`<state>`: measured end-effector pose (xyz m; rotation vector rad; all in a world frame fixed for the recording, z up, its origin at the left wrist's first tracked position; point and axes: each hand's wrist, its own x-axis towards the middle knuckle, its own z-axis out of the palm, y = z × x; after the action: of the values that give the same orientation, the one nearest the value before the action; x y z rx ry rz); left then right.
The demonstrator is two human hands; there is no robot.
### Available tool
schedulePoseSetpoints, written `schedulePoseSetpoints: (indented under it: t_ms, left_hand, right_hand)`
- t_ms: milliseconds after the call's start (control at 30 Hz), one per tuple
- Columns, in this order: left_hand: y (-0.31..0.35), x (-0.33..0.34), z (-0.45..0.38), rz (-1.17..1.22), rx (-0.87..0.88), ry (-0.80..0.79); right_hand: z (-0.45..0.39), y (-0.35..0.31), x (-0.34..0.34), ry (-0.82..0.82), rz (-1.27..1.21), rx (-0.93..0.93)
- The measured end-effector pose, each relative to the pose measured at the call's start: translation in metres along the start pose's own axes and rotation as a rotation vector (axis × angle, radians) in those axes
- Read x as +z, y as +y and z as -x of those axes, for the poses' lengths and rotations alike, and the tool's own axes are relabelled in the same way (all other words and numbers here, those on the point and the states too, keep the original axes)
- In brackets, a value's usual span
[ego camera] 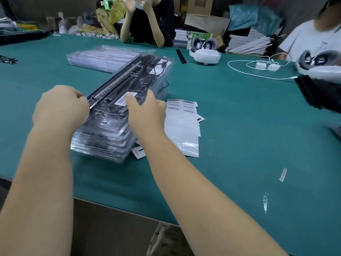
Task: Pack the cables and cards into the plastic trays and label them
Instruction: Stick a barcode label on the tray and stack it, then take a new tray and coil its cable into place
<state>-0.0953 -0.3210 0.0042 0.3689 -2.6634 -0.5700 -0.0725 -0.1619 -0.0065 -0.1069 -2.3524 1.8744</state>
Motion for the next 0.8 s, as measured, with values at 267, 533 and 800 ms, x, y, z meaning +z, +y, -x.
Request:
schedulePoseSetpoints:
  t_ms: [267, 533, 800]
  left_hand:
    - [0.015, -0.002, 0.006, 0.060, -0.056, 0.112]
    - [0.154, 0.023, 0.103, 0.445, 0.549, -0.016]
    - [0.275, 0.104, 0.177, 0.587, 0.434, -0.781]
  right_hand:
    - [-0.005, 0.020, -0.045, 0.090, -0.125, 0.027]
    - [0.011, 0.093, -0.216, 0.667, -0.096, 0.075]
    - [0.045, 0.115, -0.324, 0.759, -0.363, 0.082]
